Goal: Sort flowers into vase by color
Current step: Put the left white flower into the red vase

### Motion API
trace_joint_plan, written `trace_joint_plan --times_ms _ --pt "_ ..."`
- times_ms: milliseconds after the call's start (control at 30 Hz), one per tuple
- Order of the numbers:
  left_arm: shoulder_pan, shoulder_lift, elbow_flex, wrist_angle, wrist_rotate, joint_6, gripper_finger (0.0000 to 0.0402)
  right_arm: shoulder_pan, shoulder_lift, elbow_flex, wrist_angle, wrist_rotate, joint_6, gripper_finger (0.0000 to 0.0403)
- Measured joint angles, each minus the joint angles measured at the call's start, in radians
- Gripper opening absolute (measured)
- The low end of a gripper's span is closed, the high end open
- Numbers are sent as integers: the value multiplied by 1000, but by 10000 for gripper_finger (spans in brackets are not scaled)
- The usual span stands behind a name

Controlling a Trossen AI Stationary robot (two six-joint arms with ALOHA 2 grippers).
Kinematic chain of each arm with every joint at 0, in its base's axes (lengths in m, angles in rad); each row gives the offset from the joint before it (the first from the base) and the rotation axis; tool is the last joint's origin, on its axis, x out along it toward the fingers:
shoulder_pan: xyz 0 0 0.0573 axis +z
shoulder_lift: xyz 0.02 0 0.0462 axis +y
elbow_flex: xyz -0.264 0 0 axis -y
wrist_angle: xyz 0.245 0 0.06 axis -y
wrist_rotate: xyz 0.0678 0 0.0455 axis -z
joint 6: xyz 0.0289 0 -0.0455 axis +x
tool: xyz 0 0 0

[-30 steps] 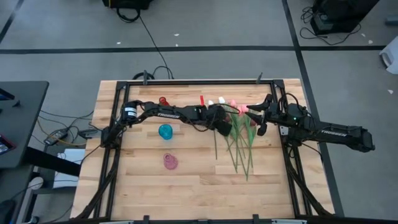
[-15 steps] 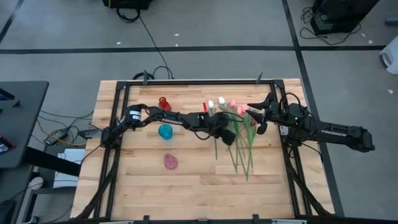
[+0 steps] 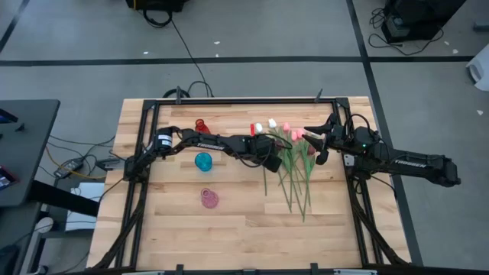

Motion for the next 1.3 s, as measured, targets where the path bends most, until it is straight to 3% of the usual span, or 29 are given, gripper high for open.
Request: trace_joint_plan --times_ms 100,500,633,800,1067,1300 --pt "8 -2 3 -40 -28 -13 166 0 0 0 0 0 -6 155" --pt "60 41 4 -41 42 -26 158 0 0 0 7 0 -6 155" --pt "62 43 5 -60 45 -26 116 0 0 0 8 0 -8 155" --pt "63 45 5 -94 39 -4 17 0 0 0 12 0 -8 155" --pt "62 43 35 -140 19 78 3 0 0 0 7 0 -8 155" --pt "62 32 222 -375 -39 278 2 0 -3 0 7 0 -6 155"
